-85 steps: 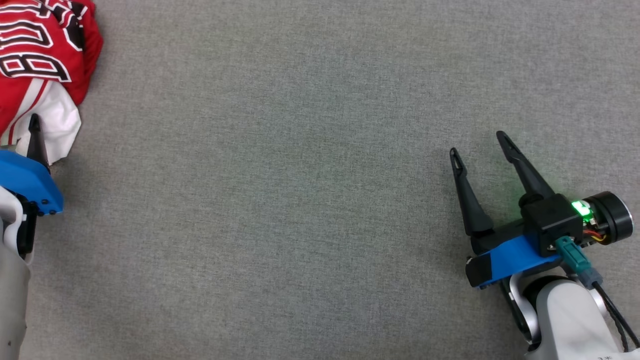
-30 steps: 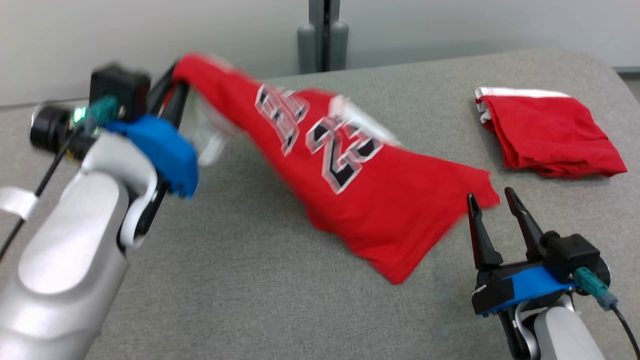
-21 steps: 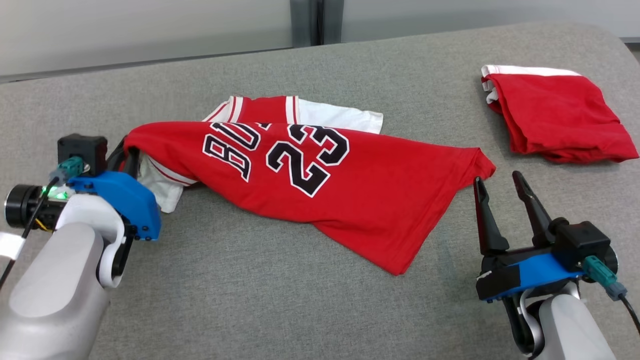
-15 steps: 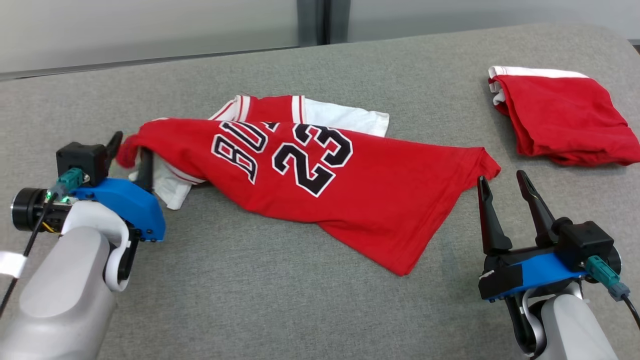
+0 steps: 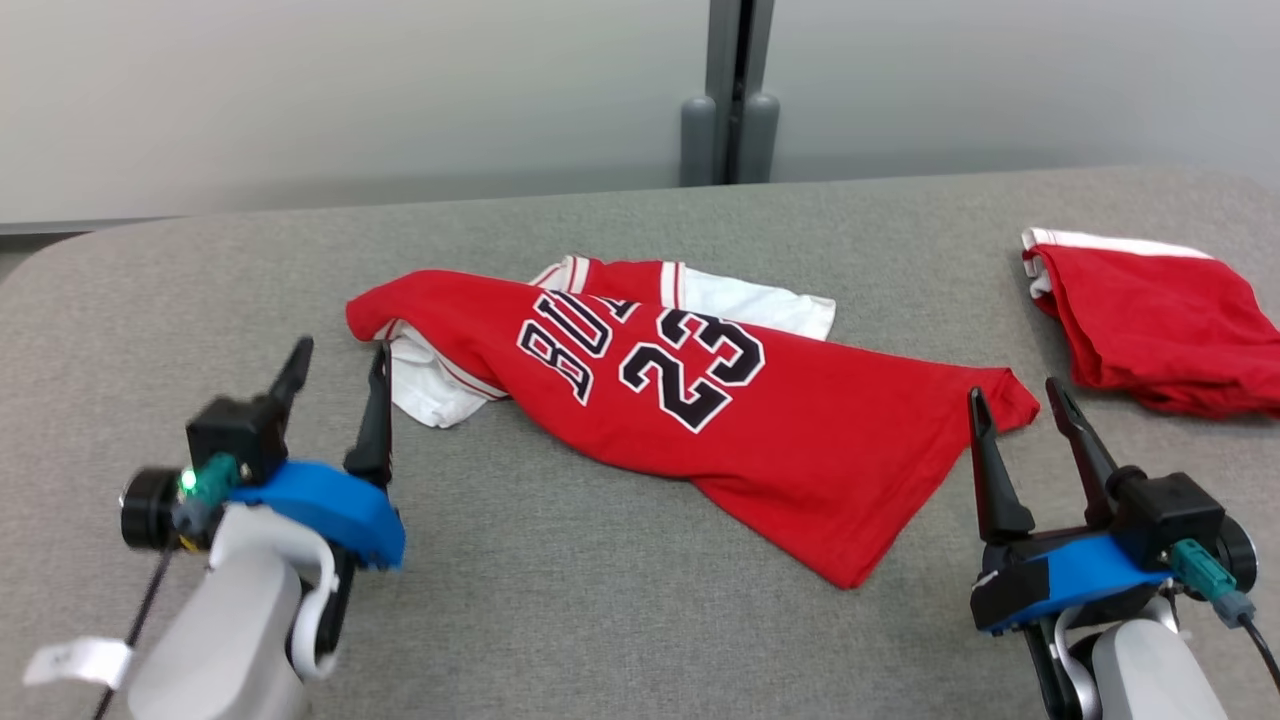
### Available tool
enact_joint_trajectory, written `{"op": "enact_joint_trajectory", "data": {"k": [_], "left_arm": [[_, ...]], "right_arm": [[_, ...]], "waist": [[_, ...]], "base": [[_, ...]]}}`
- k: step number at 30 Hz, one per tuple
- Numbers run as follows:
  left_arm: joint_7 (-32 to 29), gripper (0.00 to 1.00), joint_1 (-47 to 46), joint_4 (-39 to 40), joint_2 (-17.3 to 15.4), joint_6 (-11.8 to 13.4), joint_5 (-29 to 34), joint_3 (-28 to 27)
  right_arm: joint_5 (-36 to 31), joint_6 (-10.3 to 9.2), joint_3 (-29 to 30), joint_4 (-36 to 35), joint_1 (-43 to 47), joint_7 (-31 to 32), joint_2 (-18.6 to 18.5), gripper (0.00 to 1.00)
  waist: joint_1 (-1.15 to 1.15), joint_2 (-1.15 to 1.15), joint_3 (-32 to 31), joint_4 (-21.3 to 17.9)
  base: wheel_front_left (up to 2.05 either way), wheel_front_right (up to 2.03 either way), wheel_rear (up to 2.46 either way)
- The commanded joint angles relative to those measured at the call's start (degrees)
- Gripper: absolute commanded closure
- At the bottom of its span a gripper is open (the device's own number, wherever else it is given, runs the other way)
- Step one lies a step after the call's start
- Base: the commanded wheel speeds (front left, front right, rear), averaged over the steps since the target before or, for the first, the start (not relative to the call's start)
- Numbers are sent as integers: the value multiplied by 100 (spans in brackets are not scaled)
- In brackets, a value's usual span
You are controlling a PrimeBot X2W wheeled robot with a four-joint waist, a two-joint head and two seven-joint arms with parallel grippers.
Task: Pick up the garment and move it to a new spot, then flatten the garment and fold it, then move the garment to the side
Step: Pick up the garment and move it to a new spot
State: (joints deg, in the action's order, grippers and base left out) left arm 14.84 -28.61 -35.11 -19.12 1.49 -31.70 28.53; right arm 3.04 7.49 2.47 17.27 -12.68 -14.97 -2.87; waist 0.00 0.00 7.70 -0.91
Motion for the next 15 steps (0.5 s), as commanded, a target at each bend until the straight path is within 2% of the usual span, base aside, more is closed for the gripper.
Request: {"op": "enact_joint_trajectory", "data": {"k": [1,7,15], "left_arm": [[35,0,178,75,35,44,10,-36],[39,0,1146,748,262,192,12,-398],[41,0,2355,1594,589,388,148,-1200]], "right_arm": [[-21,0,7,18,90,-31,-5,0],[48,0,-55,68,354,-31,-5,0],[320,0,-377,179,708,-30,-6,0]], "waist": [[0,0,-52,27],[0,0,-286,199],[0,0,-491,216]], "base": [[0,0,0],[0,0,0],[0,0,0]]}}
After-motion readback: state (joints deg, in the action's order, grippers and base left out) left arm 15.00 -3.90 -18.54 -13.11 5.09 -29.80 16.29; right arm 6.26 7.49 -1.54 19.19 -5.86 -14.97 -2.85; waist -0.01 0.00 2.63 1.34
